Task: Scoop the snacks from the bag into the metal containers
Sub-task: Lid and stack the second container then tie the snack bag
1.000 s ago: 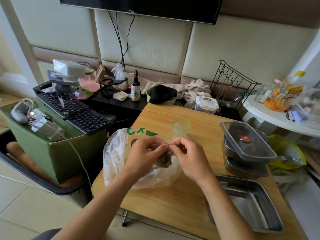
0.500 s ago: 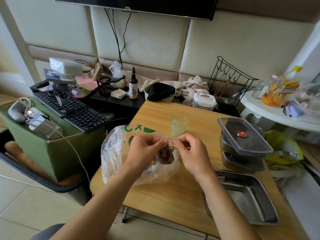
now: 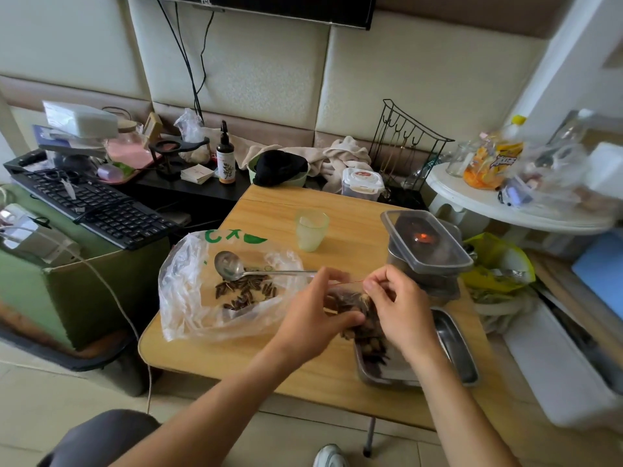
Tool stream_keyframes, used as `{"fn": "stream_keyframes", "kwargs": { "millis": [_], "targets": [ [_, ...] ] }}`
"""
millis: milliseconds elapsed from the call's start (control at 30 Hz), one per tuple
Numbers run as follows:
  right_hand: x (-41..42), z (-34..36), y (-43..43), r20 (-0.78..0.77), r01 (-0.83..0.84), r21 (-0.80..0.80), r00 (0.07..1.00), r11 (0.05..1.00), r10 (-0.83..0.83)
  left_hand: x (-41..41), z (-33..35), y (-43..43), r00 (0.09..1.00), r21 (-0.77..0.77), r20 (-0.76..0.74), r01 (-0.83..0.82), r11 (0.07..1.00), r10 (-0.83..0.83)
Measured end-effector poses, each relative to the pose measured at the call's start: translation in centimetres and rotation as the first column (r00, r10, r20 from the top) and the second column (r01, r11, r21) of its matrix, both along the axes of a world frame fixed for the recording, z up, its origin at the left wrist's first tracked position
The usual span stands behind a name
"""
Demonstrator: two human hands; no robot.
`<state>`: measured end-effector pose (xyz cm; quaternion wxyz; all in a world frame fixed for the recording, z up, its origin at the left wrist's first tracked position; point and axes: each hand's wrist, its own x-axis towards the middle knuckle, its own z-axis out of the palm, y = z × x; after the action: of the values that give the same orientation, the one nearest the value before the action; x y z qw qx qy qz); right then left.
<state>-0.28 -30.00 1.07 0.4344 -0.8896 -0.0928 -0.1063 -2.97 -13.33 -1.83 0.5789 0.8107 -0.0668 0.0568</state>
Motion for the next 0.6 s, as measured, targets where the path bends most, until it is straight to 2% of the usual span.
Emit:
{"fn": "stream_keyframes", "kwargs": {
  "millis": [100, 200, 267, 367, 500, 600],
  "targets": [
    [-0.6, -0.3, -2.4, -0.068, 0.051, -0.008, 0.996, 0.999, -0.051, -0.1, 0.0, -1.9, 0.998, 0.042, 0.009, 0.060, 0.997, -0.060],
    [-0.9, -1.1, -5.1, -0.131, 0.143, 0.018, 0.981, 0.990, -0.140, -0.3, -0.3, -3.2, 0.990, 0.239, 0.022, 0.133, 0.962, -0.142],
    [-0.8, -1.5, -6.9, -0.168, 0.216, 0.014, 0.963, 0.976, -0.211, -0.3, -0.9, -3.8, 0.982, 0.392, 0.034, 0.160, 0.906, -0.188],
    [-0.6, -2.1, -8.9, -0.173, 0.254, -0.139, 0.945, 0.957, -0.276, -0.4, -1.2, -4.4, 0.978, 0.571, 0.068, 0.122, 0.812, -0.195],
    [-0.5, -3.5, -8.0, -0.111, 0.296, -0.370, 0.927, 0.881, -0.358, -0.1, -1.5, -4.7, 0.973, 0.621, 0.113, 0.088, 0.779, -0.200],
    [-0.6, -4.2, -6.6, -0.070, 0.371, -0.388, 0.901, 0.844, -0.428, 0.1, -1.9, -4.8, 0.966, 0.610, 0.130, 0.098, 0.786, -0.222]
  ]
}}
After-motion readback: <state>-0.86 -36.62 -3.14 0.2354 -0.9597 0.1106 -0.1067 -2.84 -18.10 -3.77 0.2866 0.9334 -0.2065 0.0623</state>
